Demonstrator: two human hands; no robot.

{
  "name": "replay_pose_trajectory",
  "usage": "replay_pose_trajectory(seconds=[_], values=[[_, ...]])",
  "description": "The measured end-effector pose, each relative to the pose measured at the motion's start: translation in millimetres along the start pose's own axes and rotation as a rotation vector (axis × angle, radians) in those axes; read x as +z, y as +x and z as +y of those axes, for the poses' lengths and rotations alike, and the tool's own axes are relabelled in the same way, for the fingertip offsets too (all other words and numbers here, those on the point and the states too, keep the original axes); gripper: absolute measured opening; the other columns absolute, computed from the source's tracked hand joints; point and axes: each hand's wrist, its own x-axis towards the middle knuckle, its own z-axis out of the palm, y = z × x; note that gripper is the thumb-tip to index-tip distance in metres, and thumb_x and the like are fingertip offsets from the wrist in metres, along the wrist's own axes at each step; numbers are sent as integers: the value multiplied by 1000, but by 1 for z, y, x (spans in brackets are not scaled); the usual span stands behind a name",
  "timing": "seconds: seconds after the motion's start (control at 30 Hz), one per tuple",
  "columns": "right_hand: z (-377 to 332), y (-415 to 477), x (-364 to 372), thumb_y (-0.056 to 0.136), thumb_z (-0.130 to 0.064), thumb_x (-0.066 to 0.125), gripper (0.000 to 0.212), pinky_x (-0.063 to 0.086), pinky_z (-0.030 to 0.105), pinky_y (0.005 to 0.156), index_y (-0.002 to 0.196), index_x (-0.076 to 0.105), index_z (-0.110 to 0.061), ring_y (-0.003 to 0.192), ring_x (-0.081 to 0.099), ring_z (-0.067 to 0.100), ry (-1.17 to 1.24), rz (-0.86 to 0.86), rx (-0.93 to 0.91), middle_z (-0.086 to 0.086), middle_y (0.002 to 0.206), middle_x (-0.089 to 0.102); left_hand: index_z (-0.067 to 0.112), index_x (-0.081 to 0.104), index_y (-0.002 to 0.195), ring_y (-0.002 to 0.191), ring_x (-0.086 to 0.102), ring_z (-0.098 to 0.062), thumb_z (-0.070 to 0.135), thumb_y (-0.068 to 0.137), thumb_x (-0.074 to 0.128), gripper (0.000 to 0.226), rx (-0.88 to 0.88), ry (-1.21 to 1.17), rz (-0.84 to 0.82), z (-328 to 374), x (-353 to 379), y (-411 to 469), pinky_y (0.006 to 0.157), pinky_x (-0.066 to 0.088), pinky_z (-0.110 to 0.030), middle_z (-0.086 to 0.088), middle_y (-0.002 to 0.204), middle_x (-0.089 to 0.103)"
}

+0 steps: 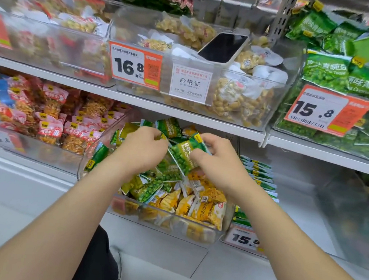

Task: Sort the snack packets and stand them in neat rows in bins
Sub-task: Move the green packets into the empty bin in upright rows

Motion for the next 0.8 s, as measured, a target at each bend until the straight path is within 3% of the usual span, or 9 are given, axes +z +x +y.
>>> replay_pose_trajectory(seconds=[0.07, 0.17, 0.2, 0.3, 0.37, 0.43, 0.57, 0.67, 0.8], values=[[4, -11, -11, 91, -29, 61, 16, 64, 49, 70, 102, 72, -34, 75, 74, 30, 35, -15, 9, 1, 92, 75, 13, 57, 144, 96, 61, -21, 10, 99, 54, 46, -87, -275, -142, 10, 8, -8, 86, 55, -35, -12, 126, 62], [10, -27, -26, 97, -18, 60, 19, 63, 40, 62, 107, 70, -31, 63, 75, 22, 74, 2, 22, 2, 93, 75, 14, 55, 89, 85, 47, -20, -3, 92, 56, 17, -98, -566, -306, 22, 18, -14, 81, 52, -39, -7, 95, 51], [12, -30, -32, 97, -17, 61, 18, 64, 45, 63, 107, 69, -29, 62, 75, 23, 93, 15, 16, 3, 93, 75, 14, 54, 87, 85, 52, -17, -3, 91, 61, 18, -79, -594, -346, 23, 21, -14, 82, 51, -38, -4, 95, 56], [18, -43, -49, 95, -18, 66, 14, 63, 56, 70, 102, 70, -30, 64, 74, 26, 121, 47, 7, 2, 97, 76, 10, 69, 115, 102, 74, -16, -1, 83, 83, 37, 15, -570, -409, 28, 26, -23, 98, 58, -42, 0, 104, 80], [22, -49, -61, 94, -19, 68, 14, 62, 56, 71, 101, 72, -32, 65, 70, 25, 104, 50, -8, -2, 98, 76, 22, 77, 94, 93, 76, -8, -3, 83, 84, 28, 54, -569, -377, 29, 33, -26, 96, 61, -37, 13, 86, 80], [26, -54, -72, 96, -16, 70, 15, 58, 47, 64, 101, 73, -30, 65, 67, 20, 134, 40, -17, 1, 97, 76, 31, 83, 77, 90, 75, -4, 1, 86, 81, 31, 87, -549, -382, 32, 38, -29, 91, 62, -30, 19, 83, 78], [30, -65, -91, 98, -10, 73, 14, 51, 19, 61, 109, 73, -19, 62, 66, 6, 179, 27, -45, 3, 106, 75, 24, 78, 99, 91, 74, 5, 5, 91, 78, 20, 155, -541, -384, 43, 50, -38, 90, 63, -34, 18, 93, 80], [34, -72, -100, 93, -6, 78, 37, 55, 22, 63, 124, 64, -22, 61, 69, 13, 197, -3, -31, 11, 121, 63, 27, 76, 103, 93, 75, 0, 7, 88, 81, 26, 234, -540, -376, 51, 64, -44, 87, 63, -29, 13, 97, 81], [43, -78, -109, 90, -13, 83, 69, 64, 31, 73, 146, 47, -34, 72, 77, 17, 87, -30, -5, 3, 133, 55, 27, 72, 108, 99, 77, -10, 10, 87, 84, 30, 307, -493, -353, 58, 84, -49, 94, 60, -29, 11, 102, 81]])
